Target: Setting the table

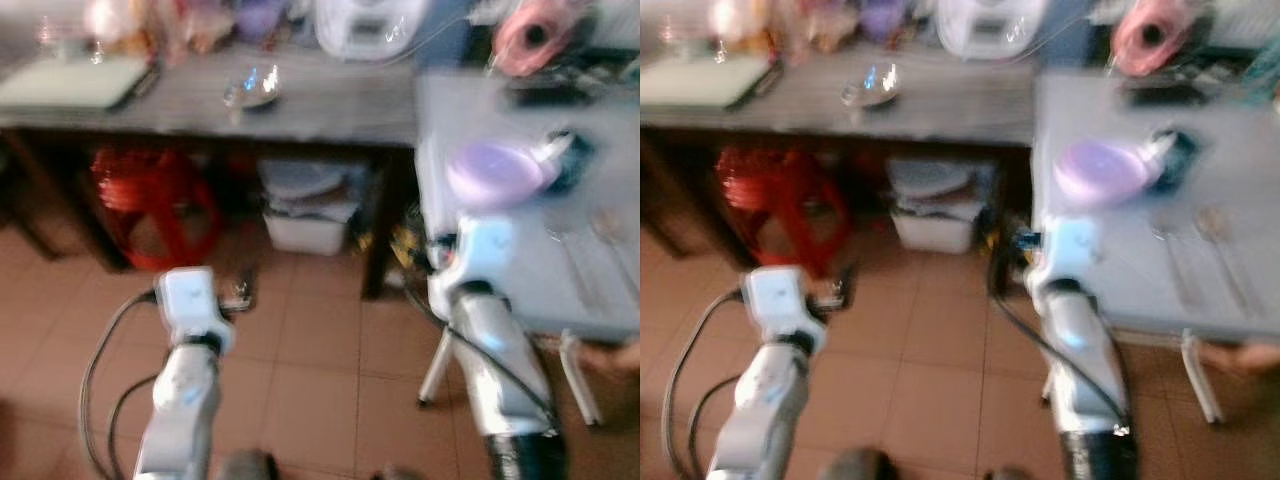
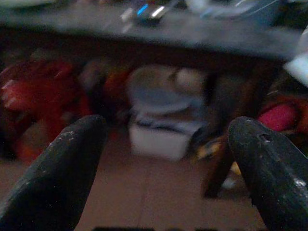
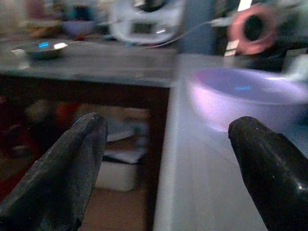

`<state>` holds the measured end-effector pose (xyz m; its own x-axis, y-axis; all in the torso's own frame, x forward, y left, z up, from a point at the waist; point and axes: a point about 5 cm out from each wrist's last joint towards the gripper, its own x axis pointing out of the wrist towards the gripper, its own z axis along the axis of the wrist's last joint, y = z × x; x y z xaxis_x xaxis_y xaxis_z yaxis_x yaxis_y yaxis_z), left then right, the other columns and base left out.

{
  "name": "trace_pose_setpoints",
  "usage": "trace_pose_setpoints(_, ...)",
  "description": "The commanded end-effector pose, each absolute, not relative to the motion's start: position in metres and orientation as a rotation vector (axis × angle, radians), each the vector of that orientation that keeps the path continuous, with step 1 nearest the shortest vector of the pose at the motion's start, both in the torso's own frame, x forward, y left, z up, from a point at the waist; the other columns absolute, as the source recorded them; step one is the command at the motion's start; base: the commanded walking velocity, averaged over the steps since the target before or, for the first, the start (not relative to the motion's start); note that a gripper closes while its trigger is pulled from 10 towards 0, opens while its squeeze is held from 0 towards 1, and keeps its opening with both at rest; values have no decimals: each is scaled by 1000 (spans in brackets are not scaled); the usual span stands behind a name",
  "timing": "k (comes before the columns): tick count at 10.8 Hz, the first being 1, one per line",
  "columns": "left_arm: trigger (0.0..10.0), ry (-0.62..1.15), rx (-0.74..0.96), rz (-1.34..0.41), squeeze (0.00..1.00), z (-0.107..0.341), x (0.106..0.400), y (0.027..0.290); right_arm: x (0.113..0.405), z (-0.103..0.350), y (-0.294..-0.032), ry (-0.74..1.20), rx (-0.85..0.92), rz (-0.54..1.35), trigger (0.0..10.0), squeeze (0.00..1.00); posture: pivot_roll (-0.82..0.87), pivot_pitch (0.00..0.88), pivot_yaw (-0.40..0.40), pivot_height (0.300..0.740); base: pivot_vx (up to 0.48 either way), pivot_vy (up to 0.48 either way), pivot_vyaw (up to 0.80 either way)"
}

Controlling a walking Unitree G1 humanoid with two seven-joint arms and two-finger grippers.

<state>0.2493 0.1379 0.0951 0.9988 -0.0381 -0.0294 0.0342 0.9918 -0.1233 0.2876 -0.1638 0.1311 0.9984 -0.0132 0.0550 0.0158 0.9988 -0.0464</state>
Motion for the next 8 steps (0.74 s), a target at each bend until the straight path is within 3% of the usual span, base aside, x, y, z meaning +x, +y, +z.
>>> trace_pose_setpoints(1, 10000, 14, -124, -47, 0, 99, 249, 142, 290, 137, -155, -78, -37, 11, 10000, 0, -15, 90, 35, 740, 0, -341, 0)
trace_pose_setpoints(8, 10000, -16, -141, -106, 0, 105, 249, 135, 294, 139, -152, -76, -10, 19, 10000, 0, -15, 106, 38, 740, 294, -370, 0)
